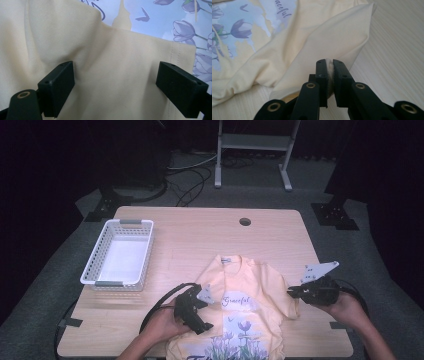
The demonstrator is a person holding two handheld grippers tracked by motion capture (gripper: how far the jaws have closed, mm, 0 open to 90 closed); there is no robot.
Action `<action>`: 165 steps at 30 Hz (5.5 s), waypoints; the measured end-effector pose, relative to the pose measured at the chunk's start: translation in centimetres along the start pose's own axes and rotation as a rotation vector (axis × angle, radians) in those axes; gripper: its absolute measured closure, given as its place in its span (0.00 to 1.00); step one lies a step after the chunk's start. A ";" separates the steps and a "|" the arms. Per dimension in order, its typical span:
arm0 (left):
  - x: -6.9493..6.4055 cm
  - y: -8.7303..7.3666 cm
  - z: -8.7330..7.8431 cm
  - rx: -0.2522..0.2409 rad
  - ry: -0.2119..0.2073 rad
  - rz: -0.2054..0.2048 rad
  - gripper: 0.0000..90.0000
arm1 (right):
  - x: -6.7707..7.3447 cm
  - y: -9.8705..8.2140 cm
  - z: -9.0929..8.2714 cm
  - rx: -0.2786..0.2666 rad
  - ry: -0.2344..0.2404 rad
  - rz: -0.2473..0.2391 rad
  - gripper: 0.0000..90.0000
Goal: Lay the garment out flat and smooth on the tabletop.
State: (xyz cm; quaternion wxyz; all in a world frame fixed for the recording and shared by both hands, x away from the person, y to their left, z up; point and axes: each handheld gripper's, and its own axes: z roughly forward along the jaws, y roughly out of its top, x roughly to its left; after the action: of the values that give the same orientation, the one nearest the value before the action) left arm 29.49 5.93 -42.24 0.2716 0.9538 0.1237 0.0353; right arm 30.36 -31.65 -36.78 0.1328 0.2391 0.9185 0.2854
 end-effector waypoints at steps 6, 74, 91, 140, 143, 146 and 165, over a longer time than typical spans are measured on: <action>0.0 0.1 0.1 0.002 0.000 0.001 0.16 | -0.9 -1.3 -0.4 0.003 -0.028 0.036 0.93; -3.0 2.8 0.7 0.008 -0.131 0.214 0.78 | 9.9 4.2 9.3 -0.057 0.221 -0.116 0.30; -2.2 4.6 0.3 0.052 -0.136 0.270 0.92 | 8.8 2.9 9.3 -0.087 0.248 -0.119 0.25; 3.0 0.5 -8.1 0.089 0.064 0.184 0.92 | 8.9 2.5 8.4 -0.006 0.227 -0.116 0.23; 3.3 0.0 -8.3 0.085 0.071 0.171 0.92 | 9.0 2.6 8.4 0.002 0.226 -0.116 0.23; 3.8 -0.5 -8.7 0.084 0.084 0.155 0.92 | 9.0 2.7 8.4 0.004 0.224 -0.117 0.23; 6.5 -4.7 -11.2 0.082 0.168 0.031 0.92 | 9.0 3.0 8.4 0.027 0.225 -0.119 0.23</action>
State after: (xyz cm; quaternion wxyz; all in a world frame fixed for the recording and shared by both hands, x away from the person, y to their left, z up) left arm 33.26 17.14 -35.14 0.2205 0.9595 0.1326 0.1145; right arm 26.98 -20.98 -42.76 0.0425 0.1523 0.9440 0.2896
